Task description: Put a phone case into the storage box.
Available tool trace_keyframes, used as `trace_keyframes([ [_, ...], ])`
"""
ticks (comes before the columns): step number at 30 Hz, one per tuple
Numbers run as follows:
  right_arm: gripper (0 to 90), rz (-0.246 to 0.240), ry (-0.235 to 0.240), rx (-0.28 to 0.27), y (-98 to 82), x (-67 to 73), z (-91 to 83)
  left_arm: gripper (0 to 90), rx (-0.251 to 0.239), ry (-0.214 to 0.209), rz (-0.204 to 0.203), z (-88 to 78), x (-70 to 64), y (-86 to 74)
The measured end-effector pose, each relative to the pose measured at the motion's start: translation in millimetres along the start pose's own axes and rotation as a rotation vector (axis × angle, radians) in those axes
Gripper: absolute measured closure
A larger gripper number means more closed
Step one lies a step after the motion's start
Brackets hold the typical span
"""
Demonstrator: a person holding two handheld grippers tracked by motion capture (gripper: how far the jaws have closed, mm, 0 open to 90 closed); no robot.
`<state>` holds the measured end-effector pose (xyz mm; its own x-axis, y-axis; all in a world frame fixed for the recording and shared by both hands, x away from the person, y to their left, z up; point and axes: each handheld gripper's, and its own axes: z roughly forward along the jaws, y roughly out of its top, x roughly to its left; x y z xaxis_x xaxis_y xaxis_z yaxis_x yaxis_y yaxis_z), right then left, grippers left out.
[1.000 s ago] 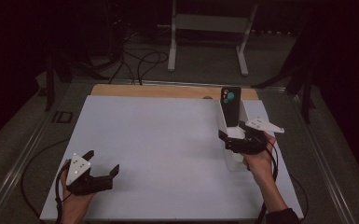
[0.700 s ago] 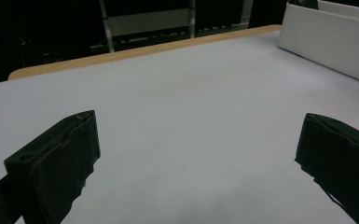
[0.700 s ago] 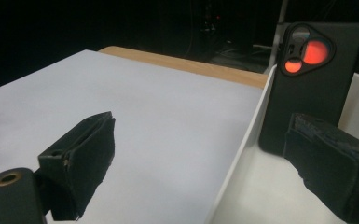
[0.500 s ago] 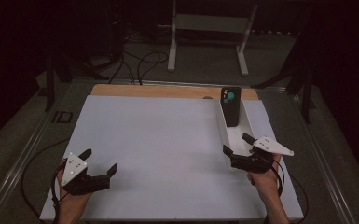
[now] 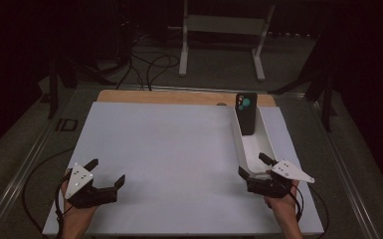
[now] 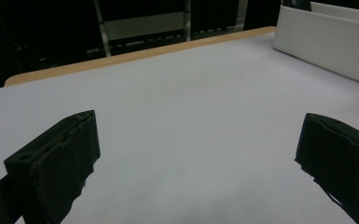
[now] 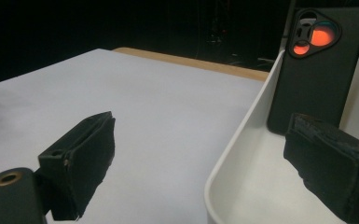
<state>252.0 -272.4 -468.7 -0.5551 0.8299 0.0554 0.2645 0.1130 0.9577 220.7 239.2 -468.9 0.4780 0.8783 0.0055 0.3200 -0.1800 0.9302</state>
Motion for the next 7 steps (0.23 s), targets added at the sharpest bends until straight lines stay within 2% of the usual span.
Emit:
trace_keyframes([
  [7,8.6,0.007,-0.01,-0.011,-3.5,-1.6,-1.9,0.2,0.008,0.002,0.003,1.2,-0.2,-1.7],
])
